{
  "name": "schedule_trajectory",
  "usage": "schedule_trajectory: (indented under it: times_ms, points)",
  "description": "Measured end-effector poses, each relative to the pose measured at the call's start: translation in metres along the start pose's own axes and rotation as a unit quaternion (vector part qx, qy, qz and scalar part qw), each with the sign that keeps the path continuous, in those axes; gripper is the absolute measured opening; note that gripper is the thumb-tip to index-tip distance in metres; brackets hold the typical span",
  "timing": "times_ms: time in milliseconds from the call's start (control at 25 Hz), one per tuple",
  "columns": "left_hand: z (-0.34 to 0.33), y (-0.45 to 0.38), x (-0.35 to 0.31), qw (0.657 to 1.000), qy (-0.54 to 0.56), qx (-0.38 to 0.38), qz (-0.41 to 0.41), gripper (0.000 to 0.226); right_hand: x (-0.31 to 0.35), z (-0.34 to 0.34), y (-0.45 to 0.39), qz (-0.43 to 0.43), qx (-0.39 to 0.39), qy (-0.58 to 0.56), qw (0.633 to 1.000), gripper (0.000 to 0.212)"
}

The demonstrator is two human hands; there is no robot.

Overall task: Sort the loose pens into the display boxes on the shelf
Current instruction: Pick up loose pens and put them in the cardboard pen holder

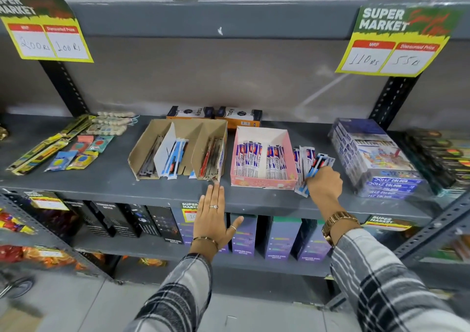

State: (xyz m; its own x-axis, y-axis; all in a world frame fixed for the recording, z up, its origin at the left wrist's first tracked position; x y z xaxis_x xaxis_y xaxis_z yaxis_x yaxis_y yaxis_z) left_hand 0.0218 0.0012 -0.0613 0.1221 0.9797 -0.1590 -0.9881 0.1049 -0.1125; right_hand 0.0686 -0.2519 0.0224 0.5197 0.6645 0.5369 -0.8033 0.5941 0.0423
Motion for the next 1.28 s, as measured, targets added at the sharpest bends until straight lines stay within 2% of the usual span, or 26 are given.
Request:
schedule_trajectory:
  times_ms: [280,480,640,800,840,920,960,1040,1120,1200,1280]
  points:
    - [-0.001,-0.001,0.001,1.000,-0.019,0.011,-0.003,0.090,0.000,0.003,-0.003,-0.039,0.013,-0.082,0.996,0.035]
    - [0.003,-0.001,0.005,0.999,-0.020,0.025,-0.019,0.087,0.012,0.017,0.004,-0.058,-0.028,-0.147,0.987,0.033]
    - [0.011,0.001,0.018,0.999,-0.021,0.023,-0.031,0.079,0.035,0.029,0.019,-0.004,-0.059,-0.185,0.981,0.023]
    - [0.021,0.003,0.051,0.999,-0.022,0.018,0.030,0.074,0.069,0.023,0.036,0.077,-0.049,-0.211,0.973,0.021]
    - [0.026,0.003,0.059,0.999,-0.020,0.012,0.043,0.084,0.080,0.019,0.041,0.097,-0.037,-0.221,0.970,0.020]
    - [0.035,0.001,0.076,0.998,-0.009,0.012,0.061,0.127,0.105,0.007,0.052,0.132,-0.006,-0.241,0.962,0.019]
    - [0.038,0.000,0.085,0.998,-0.015,0.010,0.068,0.141,0.119,-0.001,0.058,0.145,0.012,-0.247,0.958,0.018]
    - [0.042,-0.001,0.101,0.996,-0.025,0.010,0.083,0.148,0.145,-0.017,0.071,0.171,0.039,-0.249,0.953,0.014]
    - [0.043,0.000,0.116,0.995,-0.006,0.007,0.097,0.130,0.172,-0.034,0.084,0.200,0.056,-0.238,0.949,0.013]
    - [0.039,-0.001,0.126,0.995,0.001,0.009,0.103,0.092,0.199,-0.052,0.095,0.227,0.070,-0.208,0.949,0.015]
    - [0.036,-0.001,0.130,0.995,-0.004,0.020,0.102,0.085,0.224,-0.072,0.104,0.254,0.078,-0.150,0.952,0.019]
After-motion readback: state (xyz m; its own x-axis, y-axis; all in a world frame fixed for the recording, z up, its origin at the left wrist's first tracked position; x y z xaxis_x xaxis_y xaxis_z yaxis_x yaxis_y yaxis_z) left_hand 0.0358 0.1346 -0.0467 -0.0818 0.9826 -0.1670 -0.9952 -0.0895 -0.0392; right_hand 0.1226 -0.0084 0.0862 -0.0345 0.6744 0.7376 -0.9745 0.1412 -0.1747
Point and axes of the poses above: each hand's wrist, its own y-axis away from the middle knuckle, its own z-axis out of the back of the hand, x = y × z, the point moved 1 cm from there along -y, towards the middle knuckle, and after that the axes turned 4 degrees about z, right-handed, at the moved point
